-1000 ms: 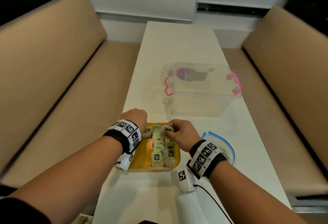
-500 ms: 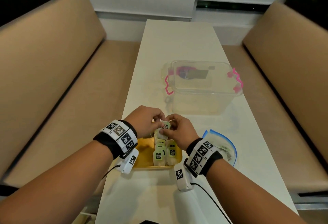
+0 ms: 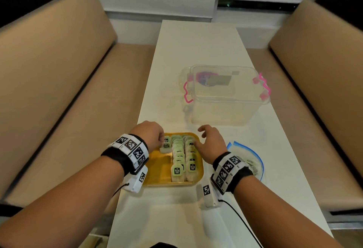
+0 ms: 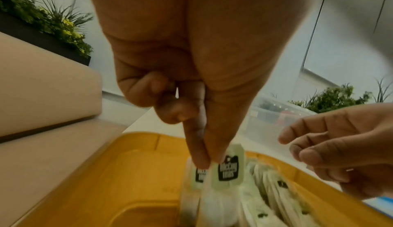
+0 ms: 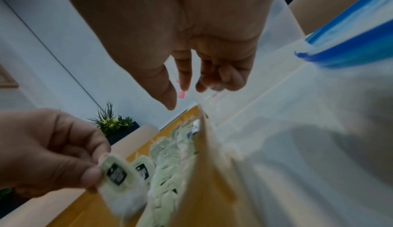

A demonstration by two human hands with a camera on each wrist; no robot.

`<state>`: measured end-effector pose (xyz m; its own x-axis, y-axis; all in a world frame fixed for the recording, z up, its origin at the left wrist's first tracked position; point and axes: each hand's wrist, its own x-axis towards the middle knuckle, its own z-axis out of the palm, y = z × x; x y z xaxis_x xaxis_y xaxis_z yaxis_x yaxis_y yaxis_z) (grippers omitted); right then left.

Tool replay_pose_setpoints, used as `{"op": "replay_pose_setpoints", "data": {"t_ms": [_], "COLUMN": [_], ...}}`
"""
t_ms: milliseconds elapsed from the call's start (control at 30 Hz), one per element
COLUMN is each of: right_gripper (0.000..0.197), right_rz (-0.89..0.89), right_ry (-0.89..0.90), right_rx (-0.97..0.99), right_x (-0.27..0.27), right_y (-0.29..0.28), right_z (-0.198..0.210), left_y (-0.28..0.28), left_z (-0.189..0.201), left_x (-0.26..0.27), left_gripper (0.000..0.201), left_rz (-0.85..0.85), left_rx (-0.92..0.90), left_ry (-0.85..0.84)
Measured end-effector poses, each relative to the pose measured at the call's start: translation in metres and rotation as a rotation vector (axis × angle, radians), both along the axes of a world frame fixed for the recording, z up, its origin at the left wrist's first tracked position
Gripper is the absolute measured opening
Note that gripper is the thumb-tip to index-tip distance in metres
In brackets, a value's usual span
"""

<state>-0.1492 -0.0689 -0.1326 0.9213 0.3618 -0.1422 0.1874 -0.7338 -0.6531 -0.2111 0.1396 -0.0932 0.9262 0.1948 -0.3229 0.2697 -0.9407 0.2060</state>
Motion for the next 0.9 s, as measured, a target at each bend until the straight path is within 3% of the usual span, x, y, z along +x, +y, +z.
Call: {"op": "replay_pose_setpoints", "data": {"t_ms": [133,400,600,767,900], "right_gripper": [0.040,0.039,0.038,0.027,0.022], "right_rz": [0.017,0.032,0.059,0.002,-0.015], "right_ry": [0.104,0.116,0.121,0.045,0.011], "right_rx": [-0.014,0.036,0.138,0.151,-0.099], "right_x": [-0.004,-0.006,-0.002,0.017,0.033], "right_y": [-0.003,-0.009,-0.037,-0.092,-0.143], "right_z": [-0.006,-0.008,0.001,0.016,0.020], "left_y": [-0.006,-0.011,-0.018,-0.060,-0.131], "left_z": [-0.013,-0.024,-0.003,0.039,0.046], "left_x": [0.011,0.025,0.022,0.025,0.037], "left_gripper": [0.008,0.008,0.014,0.024,0.013], "left_rz": [0.034,0.101,0.155,0.138,-0.084], "left_rx": [0.110,0.210,0.212,0.042,-0.210], "left_ry": [0.090,0.120,0.139,-0.083,-0.212]}}
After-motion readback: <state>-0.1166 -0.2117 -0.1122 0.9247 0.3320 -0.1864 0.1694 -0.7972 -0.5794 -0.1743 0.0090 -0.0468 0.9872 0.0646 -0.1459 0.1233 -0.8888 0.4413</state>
